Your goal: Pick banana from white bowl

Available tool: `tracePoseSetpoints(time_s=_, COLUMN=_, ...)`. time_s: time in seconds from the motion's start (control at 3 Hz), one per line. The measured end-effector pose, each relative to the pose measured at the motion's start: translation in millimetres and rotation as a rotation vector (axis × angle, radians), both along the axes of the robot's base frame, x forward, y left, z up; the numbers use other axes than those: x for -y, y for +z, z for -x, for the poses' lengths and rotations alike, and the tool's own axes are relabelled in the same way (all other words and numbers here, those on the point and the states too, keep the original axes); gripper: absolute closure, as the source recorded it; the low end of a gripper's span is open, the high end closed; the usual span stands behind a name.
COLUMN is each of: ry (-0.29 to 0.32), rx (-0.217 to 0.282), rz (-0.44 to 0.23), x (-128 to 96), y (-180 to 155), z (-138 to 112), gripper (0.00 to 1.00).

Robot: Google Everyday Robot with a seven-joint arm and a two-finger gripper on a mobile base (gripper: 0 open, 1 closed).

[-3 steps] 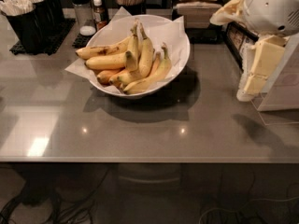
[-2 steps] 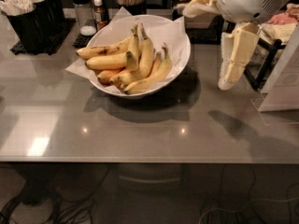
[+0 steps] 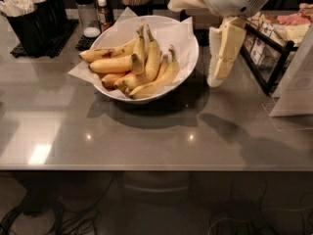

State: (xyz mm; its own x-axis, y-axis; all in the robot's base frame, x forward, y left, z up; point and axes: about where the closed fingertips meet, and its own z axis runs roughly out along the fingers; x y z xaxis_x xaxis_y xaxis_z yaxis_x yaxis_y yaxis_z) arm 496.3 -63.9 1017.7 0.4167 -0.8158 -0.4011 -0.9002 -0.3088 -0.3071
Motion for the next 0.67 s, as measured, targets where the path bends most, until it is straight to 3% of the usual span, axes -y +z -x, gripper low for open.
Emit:
tracePoseSetpoints(time_s=0.33, ry=-0.021, rx=-0.006, rz=-0.031, x=-7, y=-1, z=-13, gripper=0.0)
tracePoseSetpoints(time_s=0.67, ry=-0.03, rx=-0.056, rz=-0.077, x=-27, y=-10, z=-40, gripper=0.0)
